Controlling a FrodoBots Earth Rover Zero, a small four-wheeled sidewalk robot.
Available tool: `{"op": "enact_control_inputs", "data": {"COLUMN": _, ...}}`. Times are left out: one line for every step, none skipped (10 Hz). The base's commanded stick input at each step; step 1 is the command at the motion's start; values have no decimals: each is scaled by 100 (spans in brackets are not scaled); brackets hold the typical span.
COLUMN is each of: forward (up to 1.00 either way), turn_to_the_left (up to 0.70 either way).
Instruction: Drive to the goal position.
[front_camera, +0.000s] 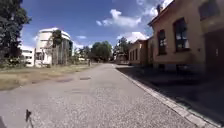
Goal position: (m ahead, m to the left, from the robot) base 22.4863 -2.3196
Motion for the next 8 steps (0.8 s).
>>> {"op": "enact_control_inputs", "data": {"forward": 85, "turn_to_the_left": 0}}
{"op": "enact_control_inputs", "data": {"forward": 85, "turn_to_the_left": 0}}
{"op": "enact_control_inputs", "data": {"forward": 85, "turn_to_the_left": 0}}
{"op": "enact_control_inputs", "data": {"forward": 85, "turn_to_the_left": 0}}
{"op": "enact_control_inputs", "data": {"forward": 85, "turn_to_the_left": 0}}
{"op": "enact_control_inputs", "data": {"forward": 85, "turn_to_the_left": 0}}
{"op": "enact_control_inputs", "data": {"forward": 85, "turn_to_the_left": 0}}
{"op": "enact_control_inputs", "data": {"forward": 85, "turn_to_the_left": 0}}
